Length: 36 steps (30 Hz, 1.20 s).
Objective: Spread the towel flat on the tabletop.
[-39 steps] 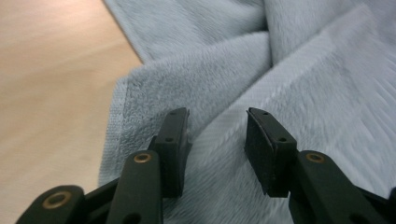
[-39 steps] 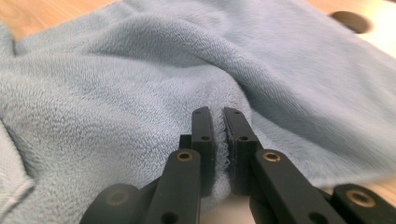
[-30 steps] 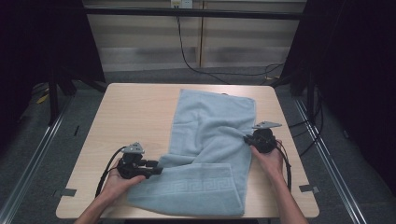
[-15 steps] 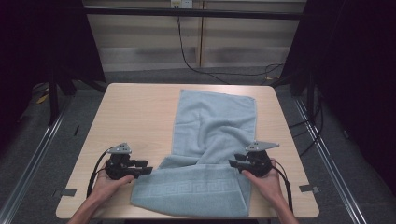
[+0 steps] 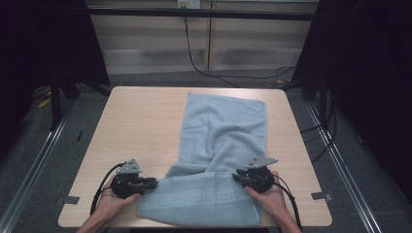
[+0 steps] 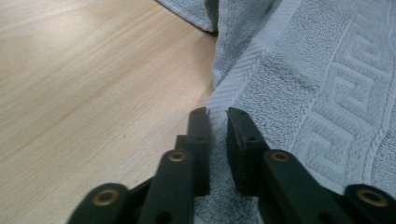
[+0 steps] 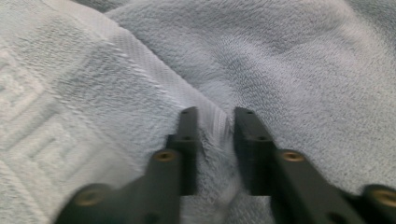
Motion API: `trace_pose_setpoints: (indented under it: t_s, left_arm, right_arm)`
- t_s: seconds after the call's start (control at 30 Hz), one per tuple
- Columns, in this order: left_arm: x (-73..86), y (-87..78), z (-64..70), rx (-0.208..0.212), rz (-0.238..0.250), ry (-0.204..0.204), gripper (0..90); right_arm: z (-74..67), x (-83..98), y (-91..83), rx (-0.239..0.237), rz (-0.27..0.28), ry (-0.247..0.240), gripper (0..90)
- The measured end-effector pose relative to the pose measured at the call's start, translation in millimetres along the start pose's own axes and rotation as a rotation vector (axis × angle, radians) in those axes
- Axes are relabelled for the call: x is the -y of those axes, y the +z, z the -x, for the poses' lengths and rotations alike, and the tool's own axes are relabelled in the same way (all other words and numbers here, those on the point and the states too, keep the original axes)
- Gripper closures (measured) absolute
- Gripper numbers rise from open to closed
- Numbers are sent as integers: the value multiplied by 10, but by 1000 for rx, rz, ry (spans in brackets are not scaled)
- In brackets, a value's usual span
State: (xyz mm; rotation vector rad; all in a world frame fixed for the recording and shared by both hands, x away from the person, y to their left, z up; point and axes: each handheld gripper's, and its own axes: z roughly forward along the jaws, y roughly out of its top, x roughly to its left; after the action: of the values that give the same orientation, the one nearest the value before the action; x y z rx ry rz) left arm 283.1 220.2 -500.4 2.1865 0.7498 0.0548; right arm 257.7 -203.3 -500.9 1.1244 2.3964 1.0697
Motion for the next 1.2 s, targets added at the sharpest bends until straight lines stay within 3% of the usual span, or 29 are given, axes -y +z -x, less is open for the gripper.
trace_pose_setpoints:
  t_s: [0.1, 0.27, 0.33, 0.37, 0.43, 0.53, 0.67, 0.73, 0.83, 0.9, 1.0, 1.07, 1.13, 1.2]
  left_arm:
    - [-2, -10, 7, 41, 12, -13, 900]
    - [-39, -67, 39, 77, 55, -11, 900]
    - [-44, -91, 36, 66, 55, -1, 900]
    - [-39, -107, 15, 62, 63, -16, 900]
    - [-23, -144, -57, 39, 63, -56, 775]
    - [26, -177, -90, 24, 48, -80, 634]
    - [99, -133, -25, -17, 0, -39, 491]
    - [102, -110, -3, -51, 13, -31, 427]
    - [104, -75, 49, -63, 21, 5, 393]
    - [110, -58, 86, -18, 27, 31, 461]
    - [104, -46, 137, 8, 10, 84, 654]
    - [99, -39, 189, 4, -1, 134, 783]
    - [73, -43, 199, 2, -19, 131, 834]
    - [68, -56, 189, 20, -5, 116, 848]
  right_arm:
    - [-8, -6, -24, 0, 11, 7, 859]
    - [25, -22, -116, -21, 59, 48, 858]
    - [31, -31, -162, -31, 80, 56, 856]
    - [33, -36, -191, -26, 85, 56, 855]
    - [37, -37, -245, -31, 99, 68, 855]
    - [34, -15, -303, -32, 112, 73, 853]
    - [33, 36, -326, -34, 102, 77, 850]
    - [33, 56, -309, -28, 88, 80, 850]
    - [26, 52, -309, -29, 86, 81, 849]
    - [33, 49, -310, -33, 92, 83, 848]
    - [35, 55, -304, -32, 86, 85, 849]
    - [29, 56, -306, -34, 86, 84, 849]
    - [25, 50, -313, -39, 89, 89, 851]
    - [29, 39, -331, -45, 101, 91, 852]
